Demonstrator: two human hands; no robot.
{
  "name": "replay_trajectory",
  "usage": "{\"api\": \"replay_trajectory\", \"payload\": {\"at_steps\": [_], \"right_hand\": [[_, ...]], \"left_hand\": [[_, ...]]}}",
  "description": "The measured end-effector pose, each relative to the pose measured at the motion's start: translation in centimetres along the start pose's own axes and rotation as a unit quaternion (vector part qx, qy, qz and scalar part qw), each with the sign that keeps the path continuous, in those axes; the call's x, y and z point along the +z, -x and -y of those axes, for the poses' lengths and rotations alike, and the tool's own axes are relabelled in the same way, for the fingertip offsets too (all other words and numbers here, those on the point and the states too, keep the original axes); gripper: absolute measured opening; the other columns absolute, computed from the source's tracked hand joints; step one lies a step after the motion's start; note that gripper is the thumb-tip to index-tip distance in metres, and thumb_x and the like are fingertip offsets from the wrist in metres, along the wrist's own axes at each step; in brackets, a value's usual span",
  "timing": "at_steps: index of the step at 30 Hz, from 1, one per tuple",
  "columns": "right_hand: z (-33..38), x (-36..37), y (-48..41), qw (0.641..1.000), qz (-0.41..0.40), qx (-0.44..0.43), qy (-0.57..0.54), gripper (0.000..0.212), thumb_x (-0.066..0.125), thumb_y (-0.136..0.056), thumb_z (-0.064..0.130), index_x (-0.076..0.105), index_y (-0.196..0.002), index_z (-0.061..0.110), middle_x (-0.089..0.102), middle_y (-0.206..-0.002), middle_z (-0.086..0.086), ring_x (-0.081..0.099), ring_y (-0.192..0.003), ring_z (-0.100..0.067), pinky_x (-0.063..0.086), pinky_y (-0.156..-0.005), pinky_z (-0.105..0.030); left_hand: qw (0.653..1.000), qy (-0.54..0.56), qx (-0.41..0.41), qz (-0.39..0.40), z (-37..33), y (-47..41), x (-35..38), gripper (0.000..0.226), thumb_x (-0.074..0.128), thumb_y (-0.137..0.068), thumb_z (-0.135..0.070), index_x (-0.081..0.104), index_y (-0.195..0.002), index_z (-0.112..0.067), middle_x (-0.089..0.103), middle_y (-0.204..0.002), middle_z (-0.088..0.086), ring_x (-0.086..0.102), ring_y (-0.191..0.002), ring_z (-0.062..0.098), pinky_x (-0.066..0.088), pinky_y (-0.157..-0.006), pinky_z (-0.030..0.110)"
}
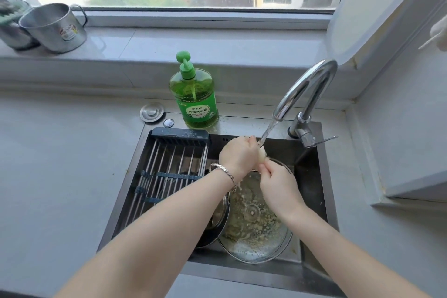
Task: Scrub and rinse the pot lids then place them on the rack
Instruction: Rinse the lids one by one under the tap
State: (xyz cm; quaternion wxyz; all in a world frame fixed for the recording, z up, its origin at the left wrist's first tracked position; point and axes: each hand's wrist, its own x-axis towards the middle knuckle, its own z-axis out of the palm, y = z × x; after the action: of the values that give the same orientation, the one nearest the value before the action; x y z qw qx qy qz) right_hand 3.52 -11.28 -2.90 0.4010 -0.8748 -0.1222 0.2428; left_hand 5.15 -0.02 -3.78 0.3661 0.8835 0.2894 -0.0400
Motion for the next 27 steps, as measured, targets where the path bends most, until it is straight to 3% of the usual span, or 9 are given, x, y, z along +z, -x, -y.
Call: {"api": "replay_trajectory", "payload": {"at_steps": [5,8,10,13,15,17,19,23,27], "right_hand": [[0.5,0.5,-0.6,1.0,0.011,0.004,0.006,0.031,0.036,-0.1,0.02,0.062,-0.114,0.016,0.049,-0.066,0.012,0.046,-0.064,-0.012,0.03,-0.053,-0.016],[1.1,0.7,-0.8,1.0,0.004,0.006,0.01,0.032,0.036,-0.099,0.022,0.061,-0.119,0.022,0.055,-0.073,0.005,0.048,-0.07,-0.018,0.031,-0.052,-0.023],[1.6,0.9,-0.9,1.0,0.003,0.013,-0.018,0.032,0.035,-0.1,0.025,0.061,-0.118,0.024,0.057,-0.071,0.006,0.049,-0.062,-0.013,0.031,-0.05,-0.023],[2.4,1.2,-0.7,0.999,0.007,0.003,-0.04,0.033,0.033,-0.1,0.023,0.059,-0.121,0.027,0.058,-0.075,0.005,0.05,-0.062,-0.009,0.033,-0.05,-0.021],[2.5,1.3,-0.2,1.0,0.007,-0.01,-0.022,0.03,0.032,-0.1,0.021,0.059,-0.112,0.023,0.06,-0.085,0.0,0.054,-0.074,-0.018,0.038,-0.06,-0.029],[2.4,1.2,0.3,1.0,0.005,-0.013,0.002,0.028,0.032,-0.099,0.02,0.057,-0.113,0.021,0.059,-0.088,-0.002,0.055,-0.083,-0.025,0.039,-0.067,-0.032],[2.0,0.9,0.4,1.0,0.001,-0.012,0.028,0.033,0.033,-0.099,0.02,0.052,-0.126,0.02,0.061,-0.092,-0.004,0.055,-0.086,-0.027,0.039,-0.068,-0.031],[1.7,-0.2,-0.4,1.0,-0.006,0.012,0.014,0.031,0.032,-0.099,0.023,0.057,-0.119,0.024,0.057,-0.08,0.003,0.051,-0.076,-0.021,0.03,-0.052,-0.027],[1.6,0.2,-0.9,1.0,0.0,0.004,-0.006,0.032,0.032,-0.099,0.026,0.059,-0.116,0.029,0.065,-0.093,-0.003,0.058,-0.089,-0.027,0.041,-0.064,-0.03]], "left_hand": [[0.977,-0.139,0.053,-0.151,1.2,1.0,-0.2,0.05,0.029,-0.101,-0.039,0.066,-0.084,-0.009,0.069,-0.084,0.009,0.063,-0.082,0.028,0.034,-0.063,0.029],[0.99,-0.006,0.0,-0.139,0.8,1.8,-0.2,0.035,0.034,-0.1,-0.036,0.057,-0.116,-0.014,0.068,-0.095,0.009,0.061,-0.091,0.029,0.039,-0.072,0.032],[0.979,0.171,-0.084,-0.069,0.2,1.9,0.2,0.029,0.039,-0.098,-0.033,0.057,-0.109,-0.012,0.063,-0.092,0.004,0.056,-0.09,0.026,0.037,-0.073,0.03],[0.89,0.394,-0.229,-0.019,-0.7,1.1,-0.4,0.019,0.053,-0.088,-0.023,0.053,-0.073,-0.01,0.055,-0.073,0.005,0.051,-0.071,0.023,0.041,-0.069,0.03],[0.826,0.481,-0.293,0.026,-0.8,0.1,-1.1,0.01,0.057,-0.084,-0.012,0.057,-0.077,-0.005,0.061,-0.078,0.014,0.058,-0.068,0.026,0.051,-0.071,0.037],[0.801,0.509,-0.309,0.06,-0.8,-0.4,-1.6,0.011,0.052,-0.087,-0.009,0.059,-0.086,0.0,0.062,-0.076,0.016,0.059,-0.064,0.027,0.053,-0.068,0.036],[0.813,0.495,-0.297,0.072,-1.0,-0.5,-1.3,0.019,0.045,-0.092,-0.012,0.059,-0.083,-0.003,0.064,-0.077,0.013,0.057,-0.064,0.024,0.049,-0.064,0.033],[0.914,0.359,-0.187,-0.004,-1.1,0.8,0.7,0.034,0.033,-0.1,-0.022,0.056,-0.079,-0.009,0.059,-0.078,0.007,0.051,-0.072,0.021,0.041,-0.071,0.032],[0.96,0.26,-0.099,-0.012,-0.8,2.3,0.2,0.035,0.029,-0.102,-0.022,0.056,-0.093,-0.002,0.052,-0.078,0.006,0.046,-0.065,0.015,0.038,-0.059,0.03]]}}
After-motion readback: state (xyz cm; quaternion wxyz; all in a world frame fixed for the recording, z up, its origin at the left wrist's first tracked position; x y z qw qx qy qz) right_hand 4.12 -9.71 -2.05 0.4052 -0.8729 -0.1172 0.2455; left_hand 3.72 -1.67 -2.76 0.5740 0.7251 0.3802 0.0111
